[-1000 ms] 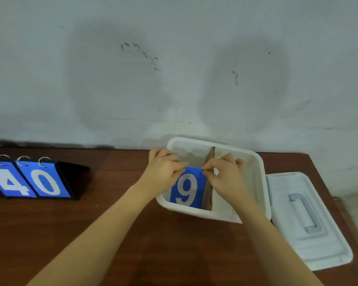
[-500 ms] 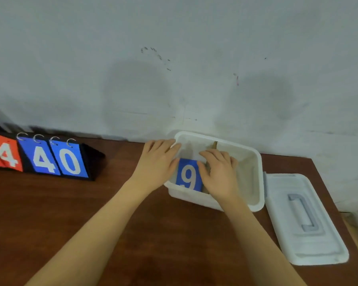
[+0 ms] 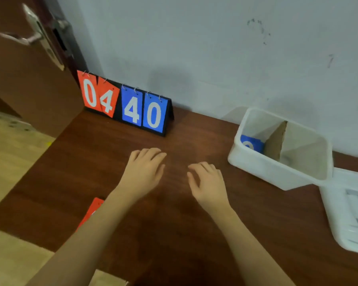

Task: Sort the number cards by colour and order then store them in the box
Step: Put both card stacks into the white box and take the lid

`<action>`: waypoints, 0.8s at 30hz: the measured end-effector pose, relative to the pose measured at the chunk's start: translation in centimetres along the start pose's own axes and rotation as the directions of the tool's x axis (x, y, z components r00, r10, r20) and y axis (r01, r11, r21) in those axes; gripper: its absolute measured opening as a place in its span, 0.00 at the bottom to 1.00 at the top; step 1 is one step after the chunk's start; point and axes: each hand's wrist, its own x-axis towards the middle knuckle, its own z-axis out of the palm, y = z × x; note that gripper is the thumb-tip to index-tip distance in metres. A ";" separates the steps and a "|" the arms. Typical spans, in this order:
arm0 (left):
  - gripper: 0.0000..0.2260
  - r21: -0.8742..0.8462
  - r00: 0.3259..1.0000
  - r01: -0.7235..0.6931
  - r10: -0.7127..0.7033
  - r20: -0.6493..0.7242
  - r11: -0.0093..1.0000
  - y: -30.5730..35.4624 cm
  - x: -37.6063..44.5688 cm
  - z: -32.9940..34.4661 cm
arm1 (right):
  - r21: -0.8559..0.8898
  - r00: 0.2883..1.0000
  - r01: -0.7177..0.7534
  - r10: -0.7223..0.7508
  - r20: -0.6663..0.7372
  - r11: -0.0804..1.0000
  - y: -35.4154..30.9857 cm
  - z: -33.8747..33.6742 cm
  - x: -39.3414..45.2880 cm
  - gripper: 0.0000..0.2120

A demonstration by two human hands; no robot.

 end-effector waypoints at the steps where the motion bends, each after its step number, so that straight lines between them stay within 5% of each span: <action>1: 0.14 -0.009 1.000 0.018 -0.018 0.022 1.000 -1.8 -1.4 0.1 | 0.006 1.000 -0.003 0.002 0.027 1.000 -1.3 1.8 -0.4 0.11; 11: 0.22 -0.050 0.867 0.206 -0.159 0.472 0.977 -15.0 -13.8 3.8 | -0.004 0.942 -0.172 0.166 0.290 0.985 -12.7 17.1 -3.0 0.17; 24: 0.22 -0.184 0.857 0.194 -0.075 0.510 0.964 -16.8 -13.9 4.7 | -0.030 0.890 -0.345 0.338 0.306 0.938 -15.5 19.9 -2.2 0.12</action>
